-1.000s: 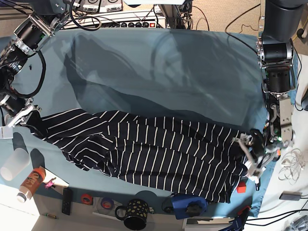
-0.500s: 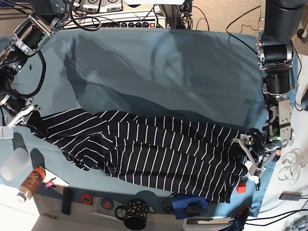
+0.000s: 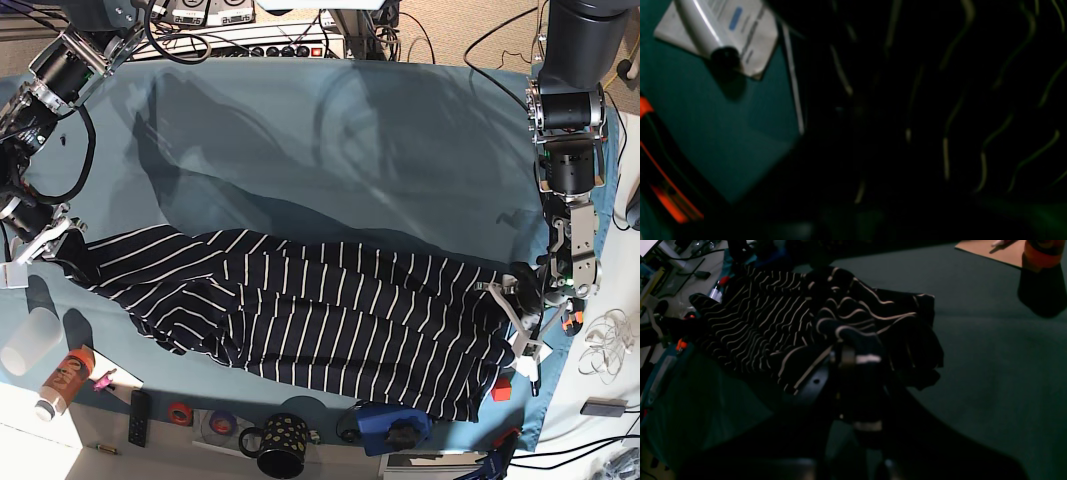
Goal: Layout the t-shirt on the table in an organized manner, then fold the t-shirt properly
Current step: 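Lower the left gripper with the shirt edge toward the table, then lift the shirt with both grippers and pull it taut across the table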
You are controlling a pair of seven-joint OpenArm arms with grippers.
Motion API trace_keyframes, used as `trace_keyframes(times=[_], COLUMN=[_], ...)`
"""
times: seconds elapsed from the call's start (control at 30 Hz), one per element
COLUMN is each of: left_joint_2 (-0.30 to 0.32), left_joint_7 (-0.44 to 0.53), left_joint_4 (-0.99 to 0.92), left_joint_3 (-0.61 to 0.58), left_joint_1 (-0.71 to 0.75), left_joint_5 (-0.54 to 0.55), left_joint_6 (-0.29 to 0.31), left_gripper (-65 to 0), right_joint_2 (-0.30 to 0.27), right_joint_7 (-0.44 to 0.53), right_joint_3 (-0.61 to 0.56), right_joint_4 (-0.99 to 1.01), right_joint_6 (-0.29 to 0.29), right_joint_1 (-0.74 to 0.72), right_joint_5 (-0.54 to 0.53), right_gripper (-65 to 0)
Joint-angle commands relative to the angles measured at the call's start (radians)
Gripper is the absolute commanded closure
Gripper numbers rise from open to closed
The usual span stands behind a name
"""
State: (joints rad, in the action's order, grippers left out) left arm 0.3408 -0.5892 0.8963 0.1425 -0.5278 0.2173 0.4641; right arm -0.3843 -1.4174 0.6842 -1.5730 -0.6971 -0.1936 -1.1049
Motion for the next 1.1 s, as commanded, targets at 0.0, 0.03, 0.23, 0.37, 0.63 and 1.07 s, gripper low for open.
trace_keyframes(times=[0.0,0.03,0.23,0.37,0.63,1.07], left_joint_2=[0.011,0.011,0.017,0.035,0.140,0.225], left_joint_7=[0.021,0.021,-0.004,-0.095,-0.353,-0.694], left_joint_4=[0.016,0.016,0.026,0.066,0.155,0.481], left_joint_3=[0.004,0.004,0.005,0.005,0.007,0.196], left_joint_1=[-0.032,-0.032,-0.032,-0.032,-0.031,0.172], left_joint_5=[0.011,0.011,0.073,0.174,0.420,0.763], left_joint_6=[0.009,0.008,0.008,0.059,0.087,0.080], left_gripper=[0.0,0.0,0.0,0.0,0.0,0.0], right_joint_2=[-0.023,-0.023,-0.023,-0.023,-0.023,-0.023], right_joint_7=[0.021,0.021,0.021,0.021,0.021,0.021], right_joint_3=[0.003,0.003,0.004,0.004,0.004,0.116], right_joint_4=[-0.017,-0.017,-0.017,-0.017,-0.017,-0.018], right_joint_6=[-0.001,-0.001,-0.001,-0.001,-0.001,-0.001], right_joint_1=[-0.019,-0.019,-0.019,-0.019,-0.019,-0.011], right_joint_5=[-0.028,-0.028,-0.028,-0.028,-0.028,-0.197], right_gripper=[0.0,0.0,0.0,0.0,0.0,0.0])
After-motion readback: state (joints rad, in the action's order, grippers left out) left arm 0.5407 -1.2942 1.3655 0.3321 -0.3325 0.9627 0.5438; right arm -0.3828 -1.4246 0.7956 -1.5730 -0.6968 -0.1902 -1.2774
